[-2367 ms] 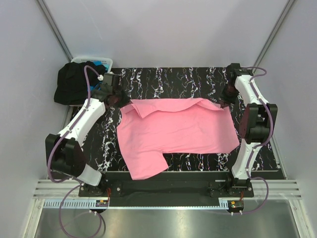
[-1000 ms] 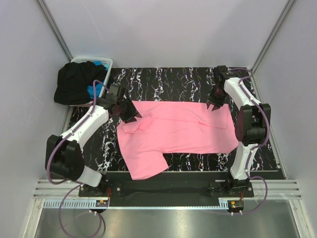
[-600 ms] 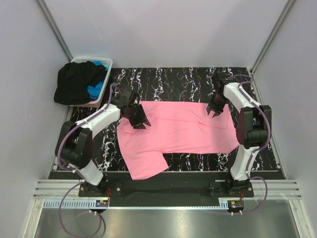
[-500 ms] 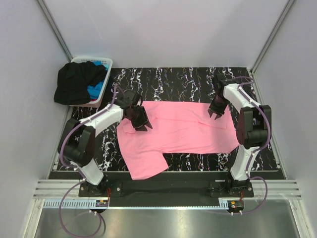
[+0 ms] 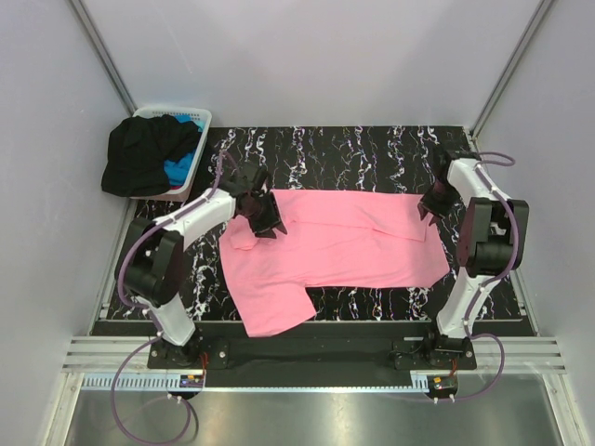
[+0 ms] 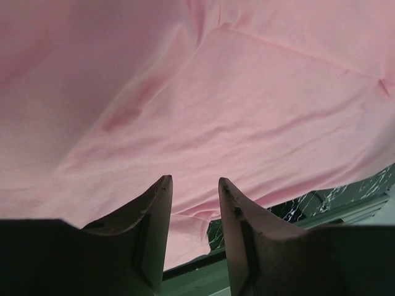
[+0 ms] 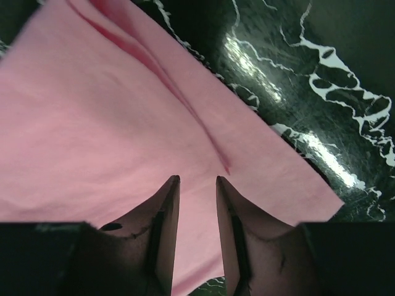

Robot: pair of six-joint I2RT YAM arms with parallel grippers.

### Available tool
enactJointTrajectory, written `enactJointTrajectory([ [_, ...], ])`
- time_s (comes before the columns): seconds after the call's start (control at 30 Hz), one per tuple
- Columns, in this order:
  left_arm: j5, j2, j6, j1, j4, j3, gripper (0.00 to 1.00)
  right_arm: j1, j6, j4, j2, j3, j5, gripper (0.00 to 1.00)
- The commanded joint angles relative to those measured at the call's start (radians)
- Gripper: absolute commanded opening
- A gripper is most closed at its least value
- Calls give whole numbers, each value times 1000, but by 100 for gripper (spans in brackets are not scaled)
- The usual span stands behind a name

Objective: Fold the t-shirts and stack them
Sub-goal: Fold the tshirt

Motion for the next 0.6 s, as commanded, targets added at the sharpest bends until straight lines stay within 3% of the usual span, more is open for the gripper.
enactJointTrajectory([
  [0.0,-59,36,19,10,-2,113,41,18,-22,33,21,83,-95,37],
  [0.3,-276,120,13,55,-148,250,40,43,-77,73,34,73,-198,36],
  [0.57,-324,205,5,138,-226,286,33,60,-95,70,91,79,-224,37],
])
